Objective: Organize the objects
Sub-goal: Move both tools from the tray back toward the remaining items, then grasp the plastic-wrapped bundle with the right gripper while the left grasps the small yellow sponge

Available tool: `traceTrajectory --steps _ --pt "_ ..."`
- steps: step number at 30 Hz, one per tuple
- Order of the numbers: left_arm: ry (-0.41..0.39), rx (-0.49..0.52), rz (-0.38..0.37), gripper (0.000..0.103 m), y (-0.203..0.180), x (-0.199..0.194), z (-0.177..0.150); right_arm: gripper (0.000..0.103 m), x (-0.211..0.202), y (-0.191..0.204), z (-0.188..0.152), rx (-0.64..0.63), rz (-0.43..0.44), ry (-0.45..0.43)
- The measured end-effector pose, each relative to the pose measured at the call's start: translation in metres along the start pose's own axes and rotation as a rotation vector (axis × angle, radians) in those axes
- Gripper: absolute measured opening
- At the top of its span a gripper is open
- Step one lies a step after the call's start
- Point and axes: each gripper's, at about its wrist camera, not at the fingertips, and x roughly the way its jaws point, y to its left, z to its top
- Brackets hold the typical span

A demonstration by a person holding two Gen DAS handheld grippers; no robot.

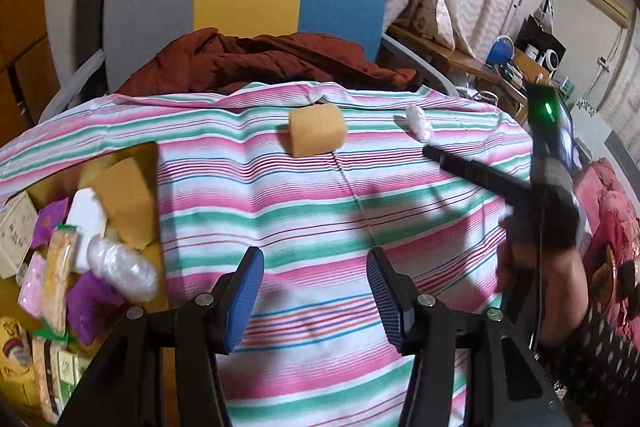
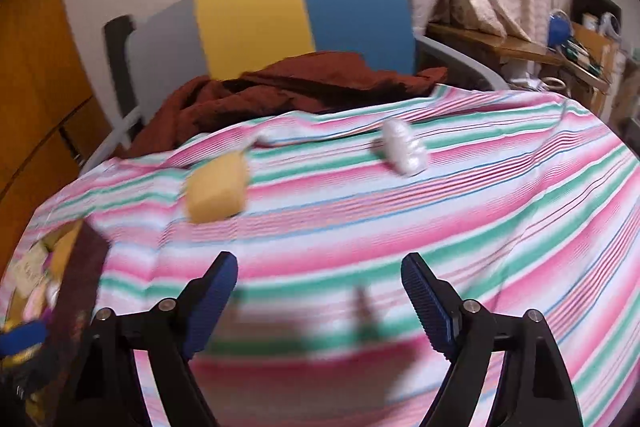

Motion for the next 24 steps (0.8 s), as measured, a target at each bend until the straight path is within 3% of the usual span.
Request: traceTrajectory --steps 6,12,21,22,24 --pt "0.024 0.023 0.0 0.054 -0.008 0.016 0.01 0.082 0.03 -0.034 0.055 0.058 -0.065 -0.058" --pt "0.036 0.022 0.017 0.054 -0.007 0.029 0.024 0.08 0.073 -0.046 0.09 0.052 -0.078 -0.032" --pt "0.055 0.038 0.033 0.054 -0.008 0.05 0.041 0.055 0.134 -0.053 0.09 0.067 -0.083 0.086" --pt "0.058 0.036 0.032 0.054 -0.009 0.053 0.043 0.046 0.138 -0.053 0.087 0.059 -0.079 0.094" --pt "0.064 0.03 0.037 0.054 -0.008 0.061 0.048 0.04 0.14 -0.052 0.082 0.043 -0.084 0.096"
